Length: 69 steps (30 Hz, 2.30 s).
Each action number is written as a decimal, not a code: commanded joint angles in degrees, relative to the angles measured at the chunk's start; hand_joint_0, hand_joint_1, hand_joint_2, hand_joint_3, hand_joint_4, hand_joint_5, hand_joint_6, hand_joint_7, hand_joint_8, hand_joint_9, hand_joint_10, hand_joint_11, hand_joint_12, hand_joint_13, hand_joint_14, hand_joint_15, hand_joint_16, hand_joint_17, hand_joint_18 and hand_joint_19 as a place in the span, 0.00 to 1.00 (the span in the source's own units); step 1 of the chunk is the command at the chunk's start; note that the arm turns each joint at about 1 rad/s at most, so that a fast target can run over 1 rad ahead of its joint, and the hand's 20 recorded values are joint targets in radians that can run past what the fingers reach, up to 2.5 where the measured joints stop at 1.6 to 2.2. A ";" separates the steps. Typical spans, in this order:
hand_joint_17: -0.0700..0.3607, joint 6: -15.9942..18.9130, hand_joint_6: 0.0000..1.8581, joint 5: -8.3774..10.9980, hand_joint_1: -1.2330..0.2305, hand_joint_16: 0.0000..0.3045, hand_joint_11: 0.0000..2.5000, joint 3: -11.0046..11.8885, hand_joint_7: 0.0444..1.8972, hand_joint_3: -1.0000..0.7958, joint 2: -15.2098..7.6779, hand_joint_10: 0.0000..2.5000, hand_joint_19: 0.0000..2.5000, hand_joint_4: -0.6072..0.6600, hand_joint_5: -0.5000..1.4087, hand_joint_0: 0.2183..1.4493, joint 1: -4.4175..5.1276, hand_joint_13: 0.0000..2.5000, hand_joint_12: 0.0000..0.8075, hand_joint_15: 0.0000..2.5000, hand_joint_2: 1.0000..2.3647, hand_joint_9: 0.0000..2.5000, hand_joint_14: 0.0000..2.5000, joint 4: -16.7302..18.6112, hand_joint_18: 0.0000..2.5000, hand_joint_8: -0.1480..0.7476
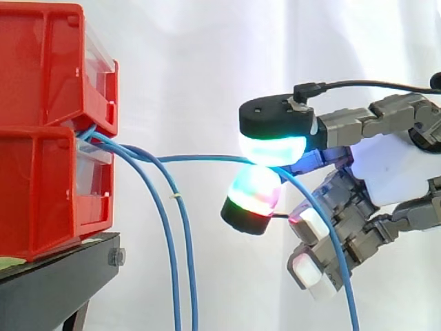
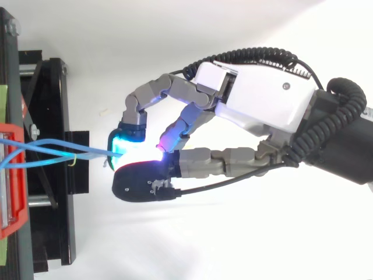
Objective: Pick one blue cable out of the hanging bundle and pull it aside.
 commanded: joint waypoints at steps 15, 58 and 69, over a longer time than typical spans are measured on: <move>0.46 0.73 0.52 -0.12 0.34 0.19 0.33 -3.33 0.57 0.56 0.00 0.01 0.20 0.20 0.22 0.32 0.35 0.41 0.42 0.27 0.31 0.51 0.01 1.13 0.33 0.48; 0.41 3.89 0.53 0.05 0.25 0.16 0.33 -3.33 0.61 0.52 0.00 0.01 0.20 0.33 0.21 0.43 0.43 0.37 0.38 0.25 0.02 0.49 0.01 3.59 0.29 0.42; 0.41 4.59 0.53 -0.04 0.25 0.16 0.33 -3.33 0.61 0.54 0.00 0.01 0.21 0.33 0.21 0.44 0.43 0.38 0.38 0.25 0.02 0.50 0.01 3.33 0.29 0.43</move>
